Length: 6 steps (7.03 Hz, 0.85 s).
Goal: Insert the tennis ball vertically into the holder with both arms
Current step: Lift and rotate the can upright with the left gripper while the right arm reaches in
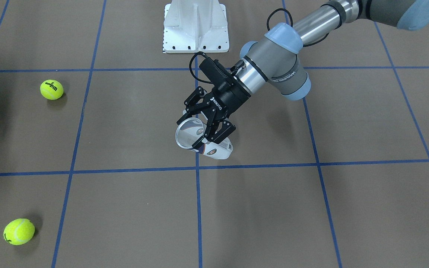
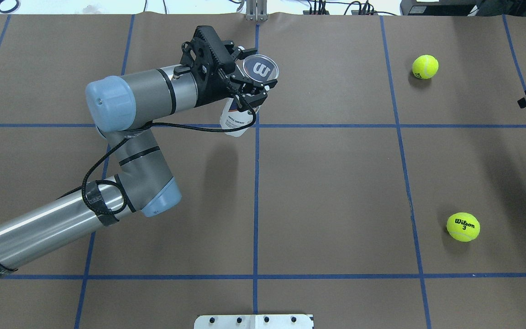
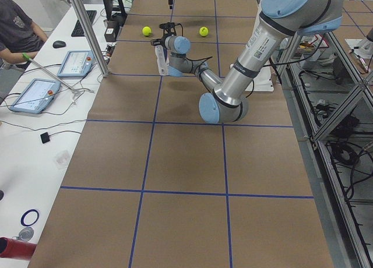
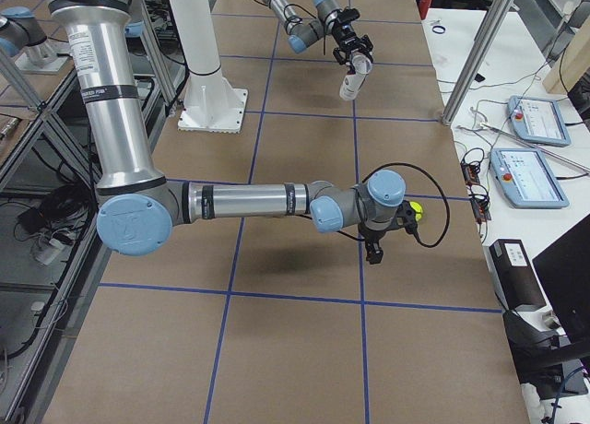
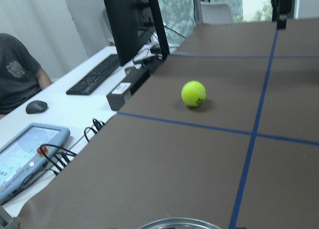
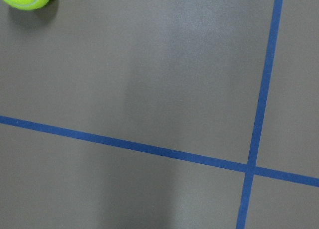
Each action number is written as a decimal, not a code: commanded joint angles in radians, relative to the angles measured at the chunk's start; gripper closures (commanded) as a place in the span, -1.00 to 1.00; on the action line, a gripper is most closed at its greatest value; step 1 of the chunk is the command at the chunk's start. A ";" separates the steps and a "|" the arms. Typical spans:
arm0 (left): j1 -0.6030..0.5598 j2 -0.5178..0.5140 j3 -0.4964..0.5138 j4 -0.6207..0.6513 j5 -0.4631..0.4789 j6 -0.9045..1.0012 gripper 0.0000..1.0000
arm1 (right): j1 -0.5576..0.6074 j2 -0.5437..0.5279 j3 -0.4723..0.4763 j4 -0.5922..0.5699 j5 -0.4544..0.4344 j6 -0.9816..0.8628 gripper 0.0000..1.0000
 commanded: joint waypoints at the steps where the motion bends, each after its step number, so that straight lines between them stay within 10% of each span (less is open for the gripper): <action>1: 0.010 0.008 0.013 -0.110 0.056 -0.052 -0.48 | -0.031 0.060 -0.001 0.000 -0.008 0.104 -1.00; 6: 0.147 0.017 0.119 -0.412 0.212 -0.046 -0.45 | -0.118 0.214 -0.048 0.003 -0.089 0.368 -1.00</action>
